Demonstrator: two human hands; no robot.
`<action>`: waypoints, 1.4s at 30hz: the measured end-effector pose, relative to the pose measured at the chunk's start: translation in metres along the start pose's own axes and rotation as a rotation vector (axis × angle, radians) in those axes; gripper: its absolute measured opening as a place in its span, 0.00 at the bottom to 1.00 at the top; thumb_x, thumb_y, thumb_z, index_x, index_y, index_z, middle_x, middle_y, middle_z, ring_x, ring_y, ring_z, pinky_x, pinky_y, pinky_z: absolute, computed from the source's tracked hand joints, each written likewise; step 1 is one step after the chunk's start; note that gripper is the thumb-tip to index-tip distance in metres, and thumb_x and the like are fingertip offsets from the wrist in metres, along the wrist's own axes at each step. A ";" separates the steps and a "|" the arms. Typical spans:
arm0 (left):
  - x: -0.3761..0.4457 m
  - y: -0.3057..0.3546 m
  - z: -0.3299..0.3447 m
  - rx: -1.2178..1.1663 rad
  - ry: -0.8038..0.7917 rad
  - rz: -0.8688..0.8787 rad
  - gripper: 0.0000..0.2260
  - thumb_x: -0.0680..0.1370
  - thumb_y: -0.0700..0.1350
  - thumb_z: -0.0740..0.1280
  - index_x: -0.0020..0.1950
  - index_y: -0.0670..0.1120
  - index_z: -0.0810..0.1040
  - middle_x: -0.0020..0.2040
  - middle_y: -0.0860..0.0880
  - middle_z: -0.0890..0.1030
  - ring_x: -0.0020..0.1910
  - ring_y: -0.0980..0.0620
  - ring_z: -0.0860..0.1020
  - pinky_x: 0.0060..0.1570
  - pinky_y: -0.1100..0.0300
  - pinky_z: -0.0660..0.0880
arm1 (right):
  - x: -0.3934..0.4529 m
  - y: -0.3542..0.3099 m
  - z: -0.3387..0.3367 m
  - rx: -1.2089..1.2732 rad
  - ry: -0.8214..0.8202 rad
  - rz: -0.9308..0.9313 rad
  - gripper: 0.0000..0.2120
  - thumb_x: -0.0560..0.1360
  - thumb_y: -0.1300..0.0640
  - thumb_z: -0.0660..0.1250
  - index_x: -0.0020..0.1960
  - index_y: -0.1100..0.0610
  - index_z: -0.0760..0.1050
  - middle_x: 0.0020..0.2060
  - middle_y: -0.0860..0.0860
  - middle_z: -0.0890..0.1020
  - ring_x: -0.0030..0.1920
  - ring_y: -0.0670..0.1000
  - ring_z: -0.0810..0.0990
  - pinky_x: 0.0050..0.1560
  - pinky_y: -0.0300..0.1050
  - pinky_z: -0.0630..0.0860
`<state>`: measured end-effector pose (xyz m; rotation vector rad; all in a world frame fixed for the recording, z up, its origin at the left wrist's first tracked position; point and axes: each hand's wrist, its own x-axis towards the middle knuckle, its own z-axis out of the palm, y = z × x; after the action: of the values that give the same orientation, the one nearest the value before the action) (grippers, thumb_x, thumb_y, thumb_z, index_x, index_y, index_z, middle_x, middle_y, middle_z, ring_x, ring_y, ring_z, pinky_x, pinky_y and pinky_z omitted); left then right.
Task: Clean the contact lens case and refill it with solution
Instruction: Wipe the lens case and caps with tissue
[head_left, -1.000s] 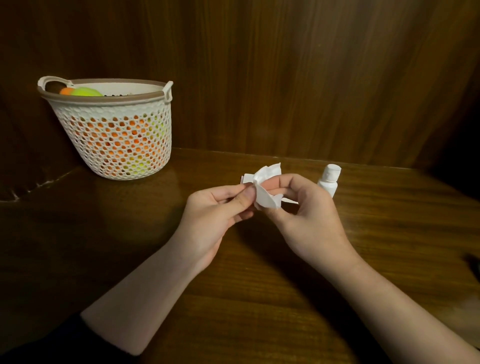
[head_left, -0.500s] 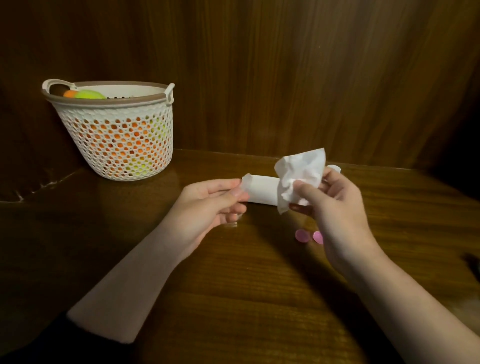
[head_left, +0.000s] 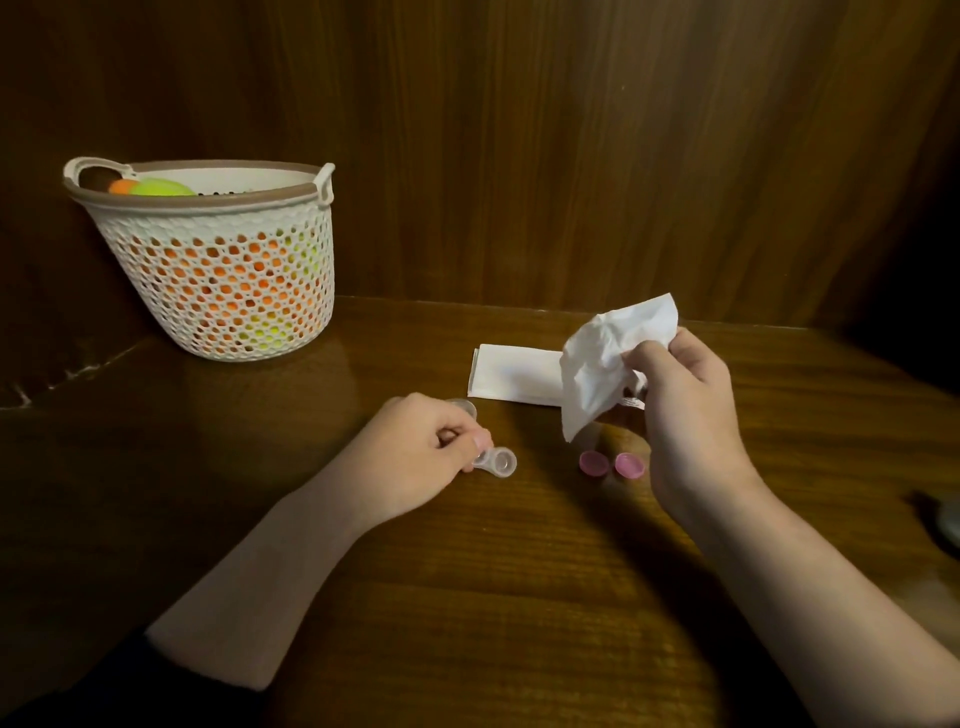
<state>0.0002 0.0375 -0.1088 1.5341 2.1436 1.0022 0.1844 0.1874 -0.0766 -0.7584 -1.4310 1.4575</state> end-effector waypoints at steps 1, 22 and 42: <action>0.000 0.000 0.000 0.016 0.018 0.008 0.09 0.84 0.49 0.69 0.50 0.56 0.89 0.34 0.63 0.82 0.30 0.67 0.77 0.26 0.71 0.69 | 0.000 0.000 0.000 0.001 -0.001 -0.005 0.12 0.83 0.58 0.62 0.51 0.46 0.81 0.42 0.28 0.84 0.51 0.42 0.83 0.37 0.34 0.80; 0.017 0.069 0.061 0.407 0.053 0.230 0.23 0.79 0.68 0.65 0.69 0.60 0.80 0.58 0.60 0.75 0.62 0.56 0.73 0.62 0.54 0.67 | 0.003 -0.017 -0.014 0.036 0.305 -0.249 0.13 0.83 0.57 0.63 0.47 0.41 0.80 0.43 0.40 0.85 0.54 0.61 0.84 0.51 0.69 0.84; 0.014 0.047 0.025 -0.057 0.218 0.107 0.10 0.84 0.51 0.69 0.64 0.57 0.85 0.47 0.65 0.84 0.45 0.64 0.84 0.47 0.63 0.83 | 0.002 -0.002 -0.013 -0.010 0.121 -0.220 0.08 0.82 0.60 0.65 0.55 0.48 0.80 0.47 0.38 0.85 0.45 0.38 0.84 0.36 0.41 0.85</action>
<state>0.0427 0.0680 -0.0920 1.5915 2.1716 1.3101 0.1957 0.1937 -0.0756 -0.6614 -1.3833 1.2164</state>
